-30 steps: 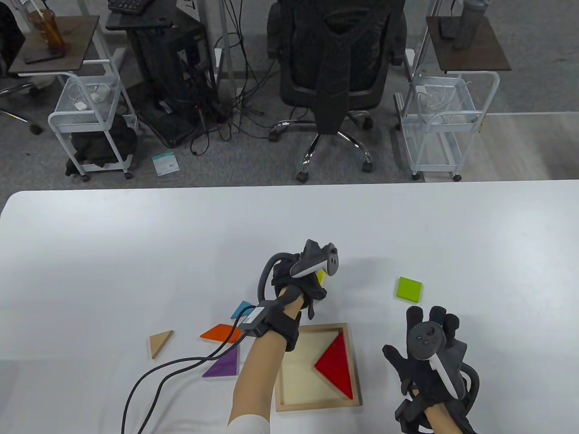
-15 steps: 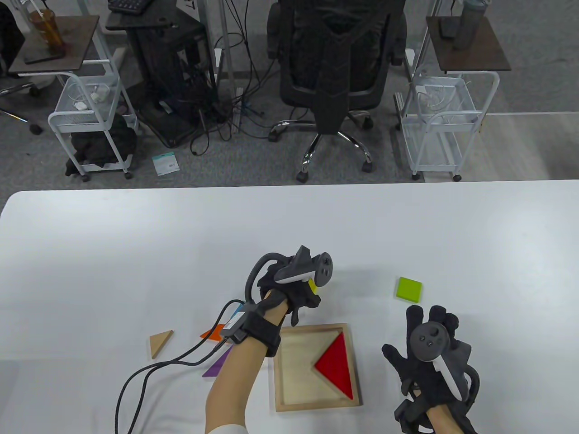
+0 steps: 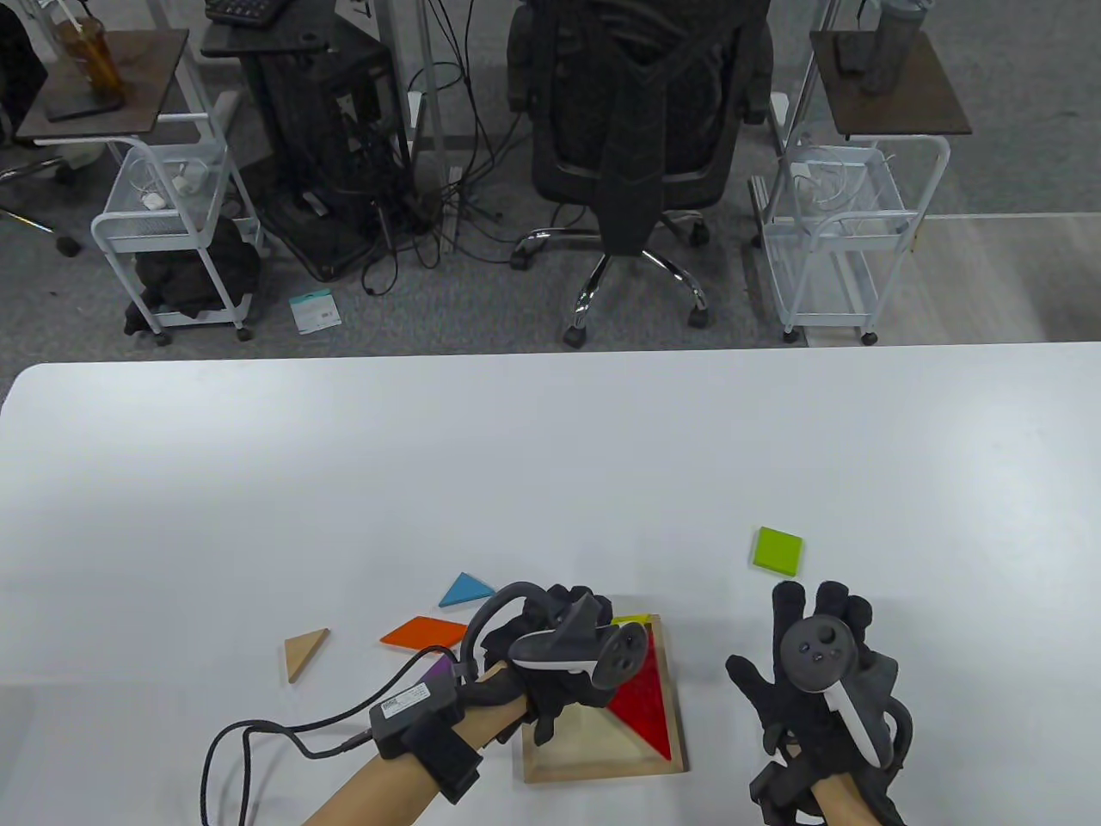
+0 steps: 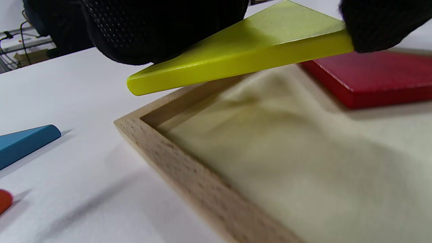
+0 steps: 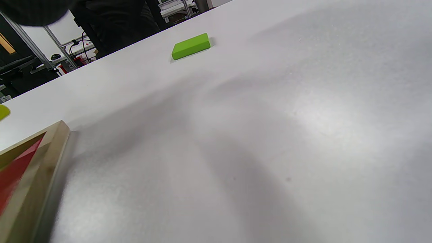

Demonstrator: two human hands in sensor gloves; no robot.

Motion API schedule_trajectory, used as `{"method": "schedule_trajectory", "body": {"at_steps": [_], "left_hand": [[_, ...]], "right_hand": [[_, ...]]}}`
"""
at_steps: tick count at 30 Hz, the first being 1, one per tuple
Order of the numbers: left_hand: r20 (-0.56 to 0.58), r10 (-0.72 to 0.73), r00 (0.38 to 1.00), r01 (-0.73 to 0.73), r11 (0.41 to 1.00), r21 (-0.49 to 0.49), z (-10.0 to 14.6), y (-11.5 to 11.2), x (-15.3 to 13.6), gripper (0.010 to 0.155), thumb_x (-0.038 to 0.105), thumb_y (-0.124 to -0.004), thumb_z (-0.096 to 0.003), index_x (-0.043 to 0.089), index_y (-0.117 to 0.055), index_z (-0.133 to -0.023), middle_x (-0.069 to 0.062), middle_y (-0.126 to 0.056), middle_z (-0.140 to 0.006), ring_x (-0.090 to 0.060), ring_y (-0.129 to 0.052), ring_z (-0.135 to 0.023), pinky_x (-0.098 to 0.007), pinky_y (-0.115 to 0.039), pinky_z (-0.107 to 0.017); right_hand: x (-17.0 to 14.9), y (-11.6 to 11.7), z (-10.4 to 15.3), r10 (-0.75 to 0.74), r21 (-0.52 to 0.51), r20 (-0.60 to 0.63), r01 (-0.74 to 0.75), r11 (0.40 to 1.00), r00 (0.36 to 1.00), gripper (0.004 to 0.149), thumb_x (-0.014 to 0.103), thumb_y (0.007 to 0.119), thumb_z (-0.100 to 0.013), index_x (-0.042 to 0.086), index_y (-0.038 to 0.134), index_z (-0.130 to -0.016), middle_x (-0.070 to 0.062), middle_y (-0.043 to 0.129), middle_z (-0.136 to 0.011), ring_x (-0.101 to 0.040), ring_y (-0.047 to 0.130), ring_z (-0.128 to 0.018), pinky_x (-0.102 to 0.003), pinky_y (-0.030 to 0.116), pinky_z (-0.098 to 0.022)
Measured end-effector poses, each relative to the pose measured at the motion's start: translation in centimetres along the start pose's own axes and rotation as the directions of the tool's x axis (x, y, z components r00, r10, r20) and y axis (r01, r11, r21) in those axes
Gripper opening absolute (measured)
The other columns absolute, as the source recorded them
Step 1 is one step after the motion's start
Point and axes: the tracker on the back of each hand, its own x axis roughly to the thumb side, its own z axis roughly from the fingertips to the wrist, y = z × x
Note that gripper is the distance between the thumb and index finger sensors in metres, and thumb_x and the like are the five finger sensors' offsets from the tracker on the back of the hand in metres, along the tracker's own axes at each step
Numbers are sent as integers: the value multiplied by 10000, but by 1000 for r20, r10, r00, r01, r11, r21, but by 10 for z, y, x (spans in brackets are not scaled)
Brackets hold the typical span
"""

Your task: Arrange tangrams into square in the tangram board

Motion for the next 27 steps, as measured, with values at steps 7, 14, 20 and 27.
{"method": "schedule_trajectory", "body": {"at_steps": [7,14,20,27], "left_hand": [[12,-49,999,50,998,-28,-8,-3,7,941,663,-725,-436,0,-499,-1066,-251,-662,-996,-437,-853,-763,-544,-846,-591],[4,-64,998,64,996,-61,-15,-6,9,934,658,-723,-437,7,-498,-1068,-245,-661,-1002,-432,-857,-770,-534,-846,-594],[3,-59,998,59,996,-72,-15,-5,9,916,654,-724,-441,24,-508,-1071,-240,-662,-1006,-425,-860,-773,-516,-849,-592],[-10,-49,999,47,993,-112,-17,-4,8,883,646,-715,-454,57,-515,-1082,-234,-637,-1016,-418,-840,-785,-504,-832,-607]], "right_hand": [[0,0,1,-3,5,-2,3,1000,1000,909,647,629,-327,528,-85,-875,137,-309,-924,-170,-309,-909,-481,80,-829],[0,0,1,-7,5,-1,7,1000,1000,908,646,629,-327,527,-85,-875,137,-308,-924,-167,-308,-911,-481,81,-829],[-1,-1,1,-7,8,-3,7,1000,1000,909,646,629,-328,526,-86,-876,137,-309,-924,-169,-308,-910,-480,80,-829],[0,0,1,0,9,-4,0,1000,1000,908,647,628,-327,526,-86,-875,136,-308,-924,-171,-306,-911,-480,81,-829]]}}
